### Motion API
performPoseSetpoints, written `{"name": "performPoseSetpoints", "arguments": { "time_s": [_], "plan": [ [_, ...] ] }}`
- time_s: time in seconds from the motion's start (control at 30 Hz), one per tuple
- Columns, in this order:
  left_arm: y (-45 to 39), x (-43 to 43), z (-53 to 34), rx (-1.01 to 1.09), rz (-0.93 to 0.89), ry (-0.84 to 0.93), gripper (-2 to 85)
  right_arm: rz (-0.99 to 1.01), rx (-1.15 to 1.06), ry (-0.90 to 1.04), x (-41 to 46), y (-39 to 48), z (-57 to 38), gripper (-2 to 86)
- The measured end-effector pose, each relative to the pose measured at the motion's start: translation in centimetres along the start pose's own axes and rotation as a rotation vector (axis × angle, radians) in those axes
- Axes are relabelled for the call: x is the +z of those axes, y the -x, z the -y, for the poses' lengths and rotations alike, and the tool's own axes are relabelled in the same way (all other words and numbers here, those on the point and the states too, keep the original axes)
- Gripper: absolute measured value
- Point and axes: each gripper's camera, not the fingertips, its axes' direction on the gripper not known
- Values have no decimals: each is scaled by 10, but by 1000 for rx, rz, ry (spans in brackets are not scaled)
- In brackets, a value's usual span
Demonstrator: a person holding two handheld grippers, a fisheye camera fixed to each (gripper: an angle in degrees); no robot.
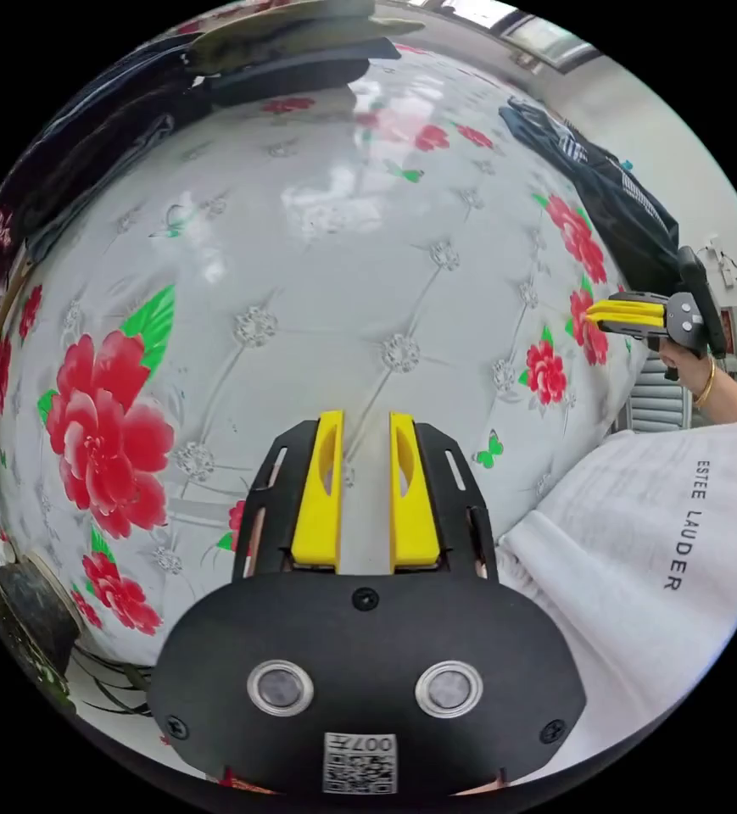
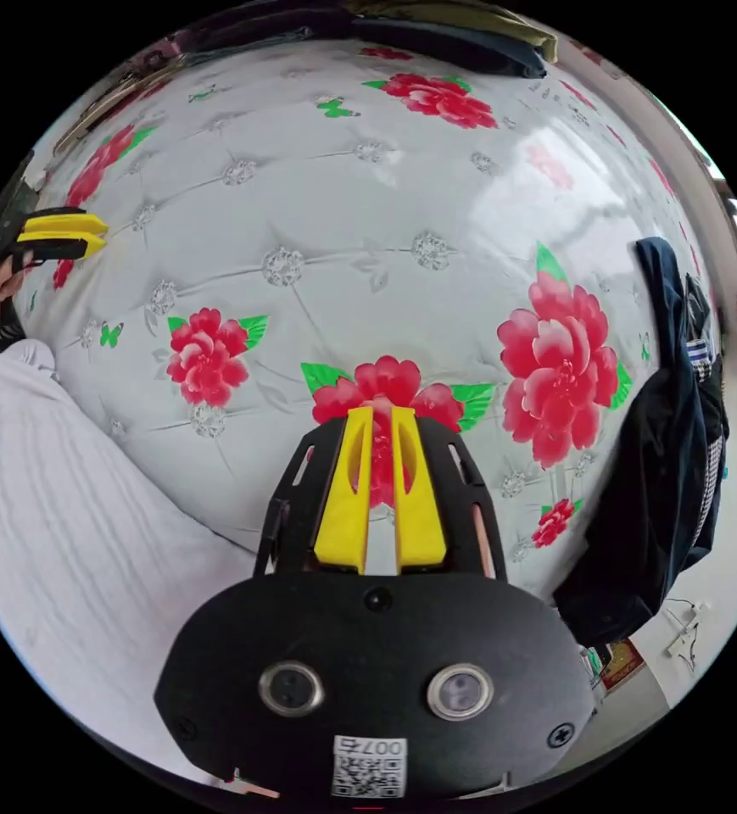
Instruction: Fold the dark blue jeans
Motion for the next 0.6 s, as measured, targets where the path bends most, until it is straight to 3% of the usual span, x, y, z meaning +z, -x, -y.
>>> {"name": "performPoseSetpoints", "arguments": {
  "time_s": [0.2, 0.4, 0.5, 0.6],
  "plan": [
    [-70, 20, 0, 157, 179, 54, 64, -186, 90, -74, 2, 55, -6, 1],
    [-84, 20, 4, 228, 188, 53, 55, 75, 365, -231, -15, 26, -32, 13],
    [-114, 25, 2, 273, 326, 58, 30, 267, 406, -318, -17, 3, -55, 42],
    [-123, 23, 1, 131, 351, 52, 4, 262, 487, -369, -30, -34, -84, 73]
  ]
}}
